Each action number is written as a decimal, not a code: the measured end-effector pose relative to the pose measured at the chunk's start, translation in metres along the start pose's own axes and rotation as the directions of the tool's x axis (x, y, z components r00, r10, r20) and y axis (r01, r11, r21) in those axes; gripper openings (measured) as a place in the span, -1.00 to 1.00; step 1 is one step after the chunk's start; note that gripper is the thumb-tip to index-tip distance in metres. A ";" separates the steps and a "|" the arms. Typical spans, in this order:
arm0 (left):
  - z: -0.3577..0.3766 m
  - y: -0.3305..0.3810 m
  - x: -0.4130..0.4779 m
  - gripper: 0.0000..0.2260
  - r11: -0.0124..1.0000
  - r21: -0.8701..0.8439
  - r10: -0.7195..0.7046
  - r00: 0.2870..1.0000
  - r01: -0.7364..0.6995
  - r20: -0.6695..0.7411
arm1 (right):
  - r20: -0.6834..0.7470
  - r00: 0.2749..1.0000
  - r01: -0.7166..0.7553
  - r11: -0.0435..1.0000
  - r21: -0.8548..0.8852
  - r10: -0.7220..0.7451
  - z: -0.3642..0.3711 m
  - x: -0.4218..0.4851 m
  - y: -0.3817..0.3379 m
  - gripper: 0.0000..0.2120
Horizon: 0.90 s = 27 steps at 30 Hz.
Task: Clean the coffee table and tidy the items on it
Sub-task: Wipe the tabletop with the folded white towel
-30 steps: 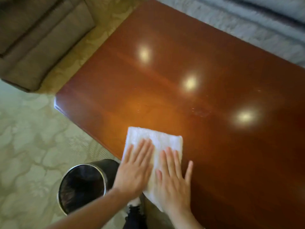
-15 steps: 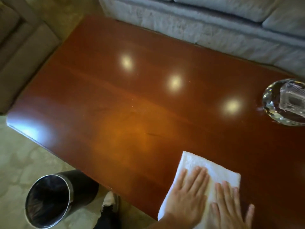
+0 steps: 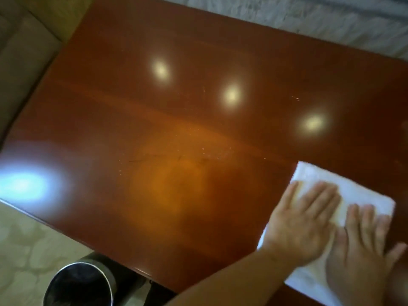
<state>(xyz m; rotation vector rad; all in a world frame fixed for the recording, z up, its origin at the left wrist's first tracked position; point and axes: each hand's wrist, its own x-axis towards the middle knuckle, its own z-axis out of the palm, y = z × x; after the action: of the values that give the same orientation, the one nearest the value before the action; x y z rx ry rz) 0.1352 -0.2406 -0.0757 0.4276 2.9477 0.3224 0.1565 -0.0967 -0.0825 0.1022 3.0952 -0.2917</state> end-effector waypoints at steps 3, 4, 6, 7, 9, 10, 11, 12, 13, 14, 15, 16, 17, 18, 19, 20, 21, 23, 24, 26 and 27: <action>-0.018 -0.073 0.014 -0.46 0.998 -0.008 -0.057 0.998 0.056 -0.016 | 0.056 0.998 0.040 0.998 0.040 -0.042 0.005 0.036 -0.070 -0.40; -0.025 -0.098 0.013 -0.46 0.996 -0.017 -0.084 0.996 0.083 -0.027 | 0.070 0.996 0.057 0.997 0.061 -0.061 0.007 0.046 -0.098 -0.39; -0.038 -0.156 0.003 -0.46 0.989 -0.048 -0.145 0.988 0.143 -0.044 | 0.083 0.988 0.122 0.989 0.082 -0.128 0.016 0.058 -0.159 -0.41; -0.044 -0.186 -0.006 -0.47 0.983 -0.054 -0.176 0.983 0.173 -0.059 | 0.084 0.983 0.157 0.984 0.084 -0.164 0.022 0.061 -0.190 -0.41; -0.056 -0.244 -0.030 -0.47 0.971 -0.067 -0.234 0.968 0.228 -0.090 | 0.101 0.968 0.221 0.972 0.081 -0.228 0.035 0.062 -0.248 -0.41; -0.062 -0.273 -0.045 -0.47 0.965 -0.065 -0.261 0.960 0.255 -0.104 | 0.108 0.959 0.254 0.964 0.079 -0.261 0.042 0.059 -0.279 -0.41; -0.067 -0.301 -0.062 -0.48 0.957 -0.057 -0.289 0.951 0.284 -0.113 | 0.112 0.949 0.288 0.954 0.079 -0.295 0.050 0.054 -0.309 -0.41; -0.072 -0.327 -0.080 -0.48 0.948 -0.047 -0.320 0.940 0.316 -0.120 | 0.112 0.936 0.326 0.942 0.084 -0.334 0.057 0.048 -0.339 -0.41; -0.075 -0.353 -0.098 -0.48 0.937 -0.038 -0.350 0.928 0.348 -0.130 | 0.114 0.921 0.361 0.927 0.097 -0.371 0.063 0.041 -0.369 -0.41; -0.078 -0.376 -0.115 -0.48 0.927 -0.032 -0.375 0.916 0.374 -0.141 | 0.117 0.908 0.391 0.913 0.114 -0.403 0.067 0.034 -0.396 -0.41; -0.081 -0.400 -0.135 -0.48 0.916 -0.029 -0.401 0.903 0.401 -0.156 | 0.122 0.893 0.418 0.899 0.130 -0.433 0.072 0.025 -0.425 -0.40; -0.084 -0.423 -0.154 -0.49 0.905 -0.025 -0.422 0.891 0.424 -0.168 | 0.130 0.879 0.440 0.886 0.145 -0.458 0.077 0.016 -0.453 -0.40; -0.087 -0.444 -0.174 -0.49 0.895 -0.024 -0.443 0.879 0.446 -0.175 | 0.141 0.865 0.461 0.873 0.158 -0.482 0.082 0.006 -0.479 -0.40; -0.088 -0.465 -0.194 -0.49 0.884 -0.023 -0.463 0.868 0.467 -0.181 | 0.156 0.848 0.482 0.859 0.171 -0.506 0.086 -0.005 -0.505 -0.40; -0.090 -0.482 -0.213 -0.49 0.872 -0.023 -0.485 0.855 0.490 -0.183 | 0.169 0.831 0.501 0.845 0.184 -0.530 0.090 -0.015 -0.527 -0.39; -0.091 -0.499 -0.233 -0.49 0.856 -0.027 -0.512 0.839 0.516 -0.184 | 0.177 0.814 0.521 0.830 0.199 -0.553 0.094 -0.026 -0.549 -0.39; -0.092 -0.516 -0.252 -0.49 0.840 -0.033 -0.538 0.823 0.542 -0.180 | 0.182 0.798 0.537 0.815 0.219 -0.575 0.098 -0.038 -0.571 -0.40; -0.093 -0.543 -0.289 -0.48 0.810 -0.052 -0.583 0.795 0.584 -0.168 | 0.194 0.770 0.556 0.789 0.262 -0.608 0.103 -0.062 -0.607 -0.40; -0.094 -0.553 -0.304 -0.47 0.797 -0.062 -0.602 0.782 0.600 -0.163 | 0.202 0.757 0.566 0.778 0.273 -0.621 0.105 -0.072 -0.621 -0.40; -0.095 -0.562 -0.324 -0.46 0.778 -0.075 -0.627 0.763 0.624 -0.155 | 0.225 0.731 0.588 0.762 0.271 -0.644 0.107 -0.087 -0.636 -0.39; -0.094 -0.562 -0.327 -0.46 0.772 -0.077 -0.634 0.757 0.631 -0.155 | 0.236 0.721 0.598 0.757 0.263 -0.652 0.107 -0.090 -0.637 -0.39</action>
<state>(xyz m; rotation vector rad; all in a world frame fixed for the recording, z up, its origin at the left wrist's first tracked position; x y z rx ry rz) 0.2814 -0.8809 -0.0778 -0.6437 3.0164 0.3045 0.2057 -0.7471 -0.0664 -0.9254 2.6615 -0.5231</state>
